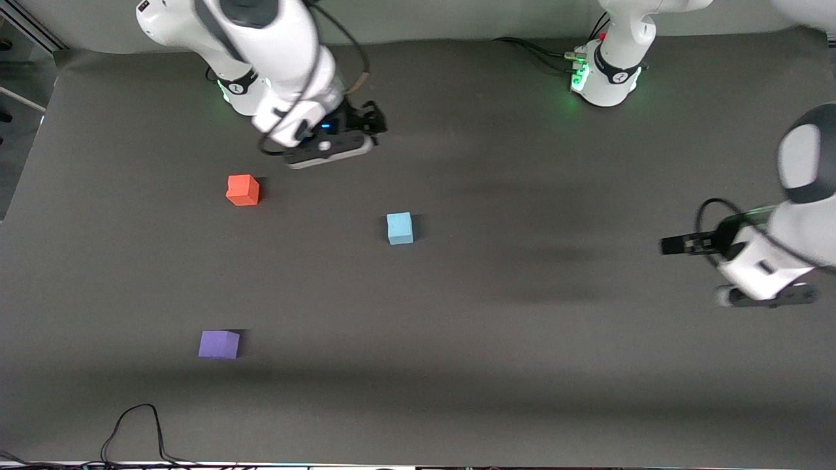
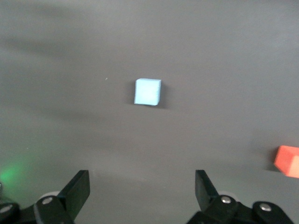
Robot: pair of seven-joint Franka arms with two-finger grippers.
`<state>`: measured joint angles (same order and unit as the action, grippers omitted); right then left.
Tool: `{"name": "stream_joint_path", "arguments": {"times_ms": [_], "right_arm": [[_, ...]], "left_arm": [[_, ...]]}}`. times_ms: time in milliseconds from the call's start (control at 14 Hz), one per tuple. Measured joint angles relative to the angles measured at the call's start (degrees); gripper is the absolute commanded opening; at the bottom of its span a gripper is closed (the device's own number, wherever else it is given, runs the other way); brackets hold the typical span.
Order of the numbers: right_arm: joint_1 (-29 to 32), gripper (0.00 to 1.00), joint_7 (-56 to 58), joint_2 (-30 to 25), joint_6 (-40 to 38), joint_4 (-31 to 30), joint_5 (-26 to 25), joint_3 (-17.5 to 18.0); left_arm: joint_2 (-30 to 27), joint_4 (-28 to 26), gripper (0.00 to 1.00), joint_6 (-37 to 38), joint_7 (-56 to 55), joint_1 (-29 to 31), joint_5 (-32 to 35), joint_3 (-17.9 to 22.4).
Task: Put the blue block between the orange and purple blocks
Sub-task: 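Lower the right gripper and grasp the blue block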
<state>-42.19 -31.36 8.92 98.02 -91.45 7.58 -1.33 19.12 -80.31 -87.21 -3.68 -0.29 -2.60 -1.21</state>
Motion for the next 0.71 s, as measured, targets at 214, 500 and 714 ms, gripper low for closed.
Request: {"name": "stream_joint_path", "arguments": {"times_ms": [214,500,714], "right_arm": [[-1.98,1.0,-1.76,2.73,2.3,-0.24,0.0,-0.02],[-1.99,1.0,-1.76,4.01,11.23,-6.14,-0.2,-0.3],[-2.0,1.0,-1.76,7.16,23.25,-13.47,-1.19,-0.41]], "left_arm": [[-4.87,-5.63,1.0,-2.91,1.98,1.43,2.77,-0.1],[-10.93,-10.98,1.0,-3.81,2.51,1.43,3.66,-0.41],[-15.51,-14.97,1.0,-4.63,2.7,1.44,3.71,-0.44]]}}
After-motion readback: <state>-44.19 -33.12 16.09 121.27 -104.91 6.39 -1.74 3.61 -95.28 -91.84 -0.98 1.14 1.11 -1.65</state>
